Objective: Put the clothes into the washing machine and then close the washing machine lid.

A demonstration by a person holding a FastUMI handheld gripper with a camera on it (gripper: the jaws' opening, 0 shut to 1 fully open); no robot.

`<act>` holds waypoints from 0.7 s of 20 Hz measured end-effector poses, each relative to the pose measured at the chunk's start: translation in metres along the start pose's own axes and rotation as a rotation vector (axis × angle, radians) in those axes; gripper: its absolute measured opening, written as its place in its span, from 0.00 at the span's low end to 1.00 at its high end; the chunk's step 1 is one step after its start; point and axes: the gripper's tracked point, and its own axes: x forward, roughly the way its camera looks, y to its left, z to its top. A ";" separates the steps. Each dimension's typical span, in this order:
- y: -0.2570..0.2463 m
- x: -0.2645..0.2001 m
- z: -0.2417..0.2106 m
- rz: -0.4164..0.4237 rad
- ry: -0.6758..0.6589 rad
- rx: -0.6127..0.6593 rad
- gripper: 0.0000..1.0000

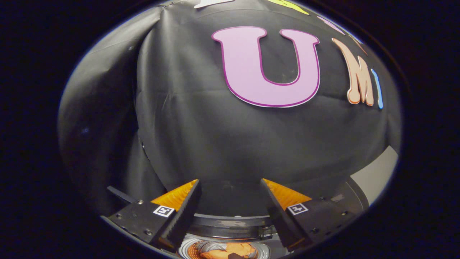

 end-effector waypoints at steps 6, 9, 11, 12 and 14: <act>0.001 -0.001 0.001 0.024 -0.002 0.000 0.98; 0.000 -0.001 0.002 0.027 -0.008 -0.004 0.98; 0.000 -0.001 0.002 0.029 -0.011 -0.004 0.98; -0.001 -0.001 0.002 0.030 -0.018 -0.004 0.98; -0.001 -0.002 0.003 0.033 -0.034 -0.005 0.98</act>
